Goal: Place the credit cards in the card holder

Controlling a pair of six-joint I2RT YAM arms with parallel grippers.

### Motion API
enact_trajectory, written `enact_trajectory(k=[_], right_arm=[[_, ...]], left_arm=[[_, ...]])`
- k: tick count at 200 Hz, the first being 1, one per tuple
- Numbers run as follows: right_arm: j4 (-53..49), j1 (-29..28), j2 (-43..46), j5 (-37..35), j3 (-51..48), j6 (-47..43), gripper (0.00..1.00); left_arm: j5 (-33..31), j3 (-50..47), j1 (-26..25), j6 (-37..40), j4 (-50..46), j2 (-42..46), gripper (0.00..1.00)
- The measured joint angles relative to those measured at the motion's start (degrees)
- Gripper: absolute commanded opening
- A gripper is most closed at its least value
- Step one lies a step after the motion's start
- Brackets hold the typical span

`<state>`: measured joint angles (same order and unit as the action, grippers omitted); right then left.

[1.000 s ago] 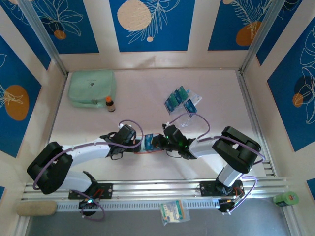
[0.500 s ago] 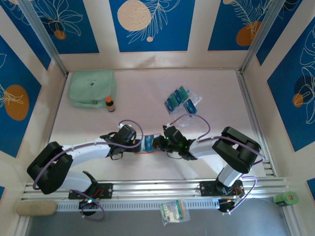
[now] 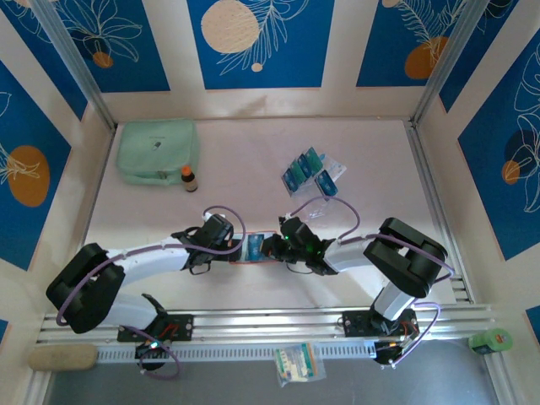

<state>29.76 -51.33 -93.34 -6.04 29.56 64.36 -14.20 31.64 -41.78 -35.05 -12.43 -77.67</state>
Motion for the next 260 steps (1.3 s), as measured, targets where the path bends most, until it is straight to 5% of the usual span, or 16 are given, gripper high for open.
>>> enact_trajectory(k=[84,119,140,196,260], right_arm=[[-2.45,0.0,-2.89,2.47,3.69,0.15,0.0],[-7.52,0.02,-4.39,5.18,7.87,-2.14,0.32],[-13.2,0.42,-3.5,6.29,10.69,-5.6,0.38],[-28.76,2.36,1.31,6.21,15.13,-13.05,0.3],[-34.42,2.25,-1.49,6.08,21.44,-17.49,0.14]], left_arm=[[-0.07,-0.02,0.0,-0.02,0.0,-0.02,1.0],[0.0,-0.04,0.0,-0.02,0.02,0.17,1.0],[0.02,-0.04,0.0,-0.46,-0.11,0.7,1.0],[-0.28,0.7,0.04,-0.81,-2.56,5.84,1.0],[-2.01,1.2,3.15,-2.38,-5.27,6.25,1.0]])
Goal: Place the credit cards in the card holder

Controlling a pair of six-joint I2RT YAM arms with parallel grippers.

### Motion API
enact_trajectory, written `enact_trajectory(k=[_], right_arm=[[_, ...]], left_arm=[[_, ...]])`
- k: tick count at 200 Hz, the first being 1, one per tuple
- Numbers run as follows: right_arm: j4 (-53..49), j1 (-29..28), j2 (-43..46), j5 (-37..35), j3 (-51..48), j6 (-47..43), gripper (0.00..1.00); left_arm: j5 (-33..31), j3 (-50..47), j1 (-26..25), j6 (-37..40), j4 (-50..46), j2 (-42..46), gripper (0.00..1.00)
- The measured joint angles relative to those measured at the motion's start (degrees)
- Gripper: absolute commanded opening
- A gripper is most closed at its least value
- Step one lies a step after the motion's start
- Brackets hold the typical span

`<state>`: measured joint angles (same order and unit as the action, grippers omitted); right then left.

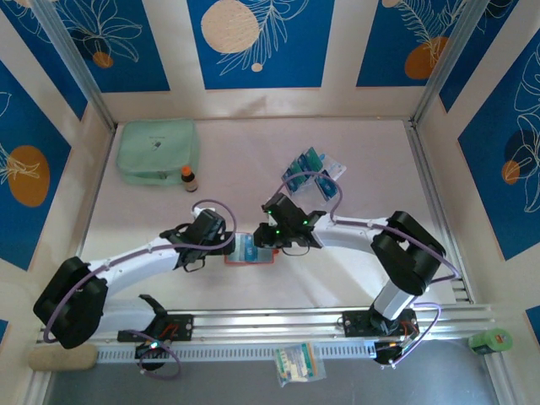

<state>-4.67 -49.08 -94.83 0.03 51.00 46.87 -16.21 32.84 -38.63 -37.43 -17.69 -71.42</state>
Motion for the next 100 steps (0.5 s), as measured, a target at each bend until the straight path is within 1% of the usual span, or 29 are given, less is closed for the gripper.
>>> enact_trajectory(k=[30,100], right_arm=[[-1.36,-0.39,-2.95,0.0,1.7,-0.59,0.13],[-3.67,-1.97,-9.4,0.02,7.15,-1.75,0.1]], left_arm=[[0.04,-0.09,0.92,-0.24,-0.15,-1.66,1.0],[0.02,-1.46,1.03,-0.46,0.61,-4.9,1.0]])
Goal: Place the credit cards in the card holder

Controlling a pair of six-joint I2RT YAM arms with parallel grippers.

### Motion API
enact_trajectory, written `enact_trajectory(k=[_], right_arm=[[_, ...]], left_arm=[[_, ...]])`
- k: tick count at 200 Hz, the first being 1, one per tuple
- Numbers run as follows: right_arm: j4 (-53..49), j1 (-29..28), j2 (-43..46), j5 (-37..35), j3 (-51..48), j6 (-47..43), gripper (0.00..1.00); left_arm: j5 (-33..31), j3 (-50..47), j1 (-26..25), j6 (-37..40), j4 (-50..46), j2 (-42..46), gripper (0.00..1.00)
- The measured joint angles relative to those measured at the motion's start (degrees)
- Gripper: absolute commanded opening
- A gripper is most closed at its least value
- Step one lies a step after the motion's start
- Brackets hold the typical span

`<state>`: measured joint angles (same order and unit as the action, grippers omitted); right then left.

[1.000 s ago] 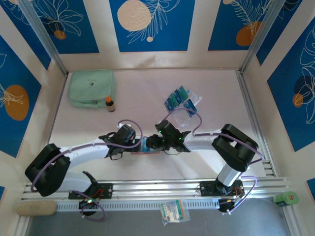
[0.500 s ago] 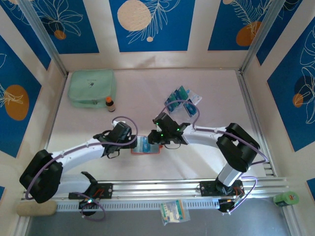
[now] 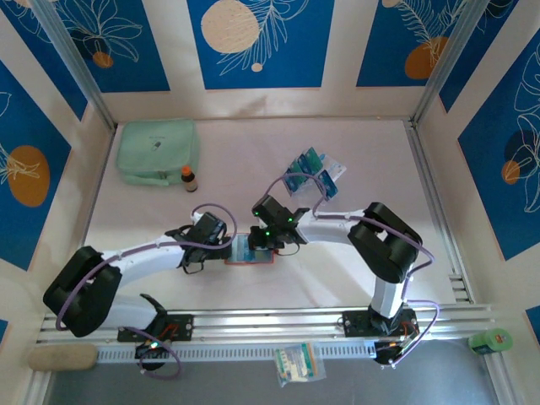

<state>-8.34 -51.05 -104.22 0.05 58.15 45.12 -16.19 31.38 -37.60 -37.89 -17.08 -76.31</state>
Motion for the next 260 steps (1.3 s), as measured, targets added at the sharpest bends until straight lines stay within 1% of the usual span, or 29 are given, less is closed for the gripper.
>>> enact_trajectory(k=[32,78,115,137,186,233,260], right_arm=[[-0.15,-1.49,-2.84,0.26,3.32,0.02,0.09],[-1.73,-1.9,-2.91,0.22,4.35,-0.2,0.09],[-3.04,-0.94,2.08,0.0,2.95,-0.17,0.09],[-2.97,-0.68,4.39,-0.07,2.45,-0.2,0.09],[-3.15,-0.61,4.31,-0.09,1.09,-0.15,0.08],[-3.1,-0.7,1.57,-0.28,1.09,-0.15,0.07],[-3.1,-0.7,0.37,-0.37,1.14,-0.17,0.07]], left_arm=[[-0.02,-0.07,0.0,-0.2,0.13,-0.02,1.0],[0.02,-0.07,0.0,-0.37,-0.11,1.53,1.0],[-1.07,-0.04,0.13,-1.77,-2.08,6.1,1.0],[-1.92,-0.04,0.79,-2.62,-2.95,7.1,1.0],[-1.9,-0.04,1.36,-2.78,-3.5,4.31,1.0],[-1.81,-0.04,1.4,-2.73,-3.02,0.39,1.0],[-1.81,0.02,1.4,-2.69,-2.82,0.09,1.0]])
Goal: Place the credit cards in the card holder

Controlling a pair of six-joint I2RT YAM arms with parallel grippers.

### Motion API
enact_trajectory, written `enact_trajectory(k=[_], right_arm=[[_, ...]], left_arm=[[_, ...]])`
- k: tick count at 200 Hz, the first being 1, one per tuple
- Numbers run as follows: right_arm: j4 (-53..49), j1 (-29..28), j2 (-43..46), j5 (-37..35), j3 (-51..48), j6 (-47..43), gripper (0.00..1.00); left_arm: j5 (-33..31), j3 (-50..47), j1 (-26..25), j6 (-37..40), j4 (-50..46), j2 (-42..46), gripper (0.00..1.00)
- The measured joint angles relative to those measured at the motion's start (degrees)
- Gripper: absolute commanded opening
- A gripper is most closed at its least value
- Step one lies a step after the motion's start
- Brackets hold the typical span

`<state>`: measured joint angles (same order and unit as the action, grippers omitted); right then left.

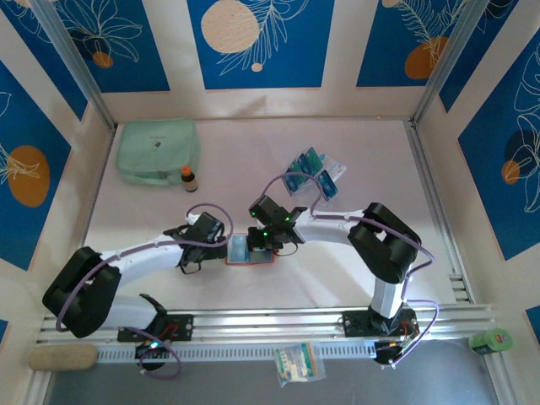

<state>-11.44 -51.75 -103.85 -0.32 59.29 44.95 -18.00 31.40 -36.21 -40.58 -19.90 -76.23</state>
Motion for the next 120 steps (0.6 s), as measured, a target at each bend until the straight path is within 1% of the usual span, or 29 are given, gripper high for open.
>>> enact_trajectory(k=[120], right_arm=[[-1.07,-1.18,-4.5,0.55,5.11,0.0,0.06]], left_arm=[[0.13,0.42,0.0,0.17,0.07,-0.76,1.0]])
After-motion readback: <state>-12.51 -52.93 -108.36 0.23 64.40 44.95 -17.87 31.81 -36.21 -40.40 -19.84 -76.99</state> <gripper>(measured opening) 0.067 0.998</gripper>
